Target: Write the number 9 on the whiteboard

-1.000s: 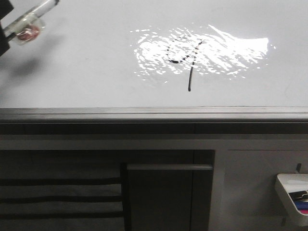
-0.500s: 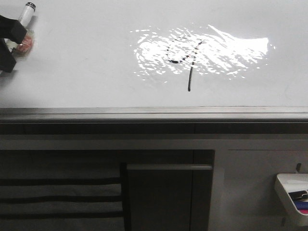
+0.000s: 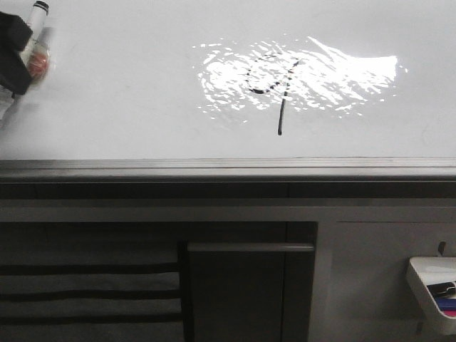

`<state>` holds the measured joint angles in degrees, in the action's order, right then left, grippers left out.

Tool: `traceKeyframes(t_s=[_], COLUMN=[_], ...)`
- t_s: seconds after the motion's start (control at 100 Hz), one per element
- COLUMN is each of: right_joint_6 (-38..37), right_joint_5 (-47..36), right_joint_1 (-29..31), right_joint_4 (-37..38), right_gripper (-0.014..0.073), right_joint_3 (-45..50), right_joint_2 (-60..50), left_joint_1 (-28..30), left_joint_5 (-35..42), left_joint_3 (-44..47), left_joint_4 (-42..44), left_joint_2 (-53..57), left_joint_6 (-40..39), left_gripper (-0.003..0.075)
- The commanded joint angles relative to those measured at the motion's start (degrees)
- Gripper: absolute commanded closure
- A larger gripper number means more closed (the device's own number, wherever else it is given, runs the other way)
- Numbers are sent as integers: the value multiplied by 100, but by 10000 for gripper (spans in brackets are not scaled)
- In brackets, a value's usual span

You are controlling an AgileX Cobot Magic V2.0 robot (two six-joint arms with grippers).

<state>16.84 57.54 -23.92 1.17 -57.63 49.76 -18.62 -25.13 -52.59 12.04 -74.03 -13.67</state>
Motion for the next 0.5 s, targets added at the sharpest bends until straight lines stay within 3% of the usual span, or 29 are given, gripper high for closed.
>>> traceKeyframes(t_s=[0.0, 0.08, 0.21, 0.49], right_joint_6=[-772, -1341, -1599, -1684], right_joint_5=[-280, -423, -964, -2714], right_joint_1=[91, 117, 129, 129], right_joint_4=[108, 108, 108, 18], right_gripper=[241, 242, 242, 277], right_joint_3=[-87, 109, 726, 2073], right_joint_2=[-136, -281, -676, -1715], left_joint_1=[5, -62, -142, -147], left_joint_5=[50, -208, -176, 873], left_joint_3=[-147, -56, 453, 1994], left_joint_4=[60, 81, 113, 149], left_joint_2=[573, 1023, 1939, 3739], left_joint_6=[135, 172, 290, 290], left_gripper=[346, 357, 357, 357])
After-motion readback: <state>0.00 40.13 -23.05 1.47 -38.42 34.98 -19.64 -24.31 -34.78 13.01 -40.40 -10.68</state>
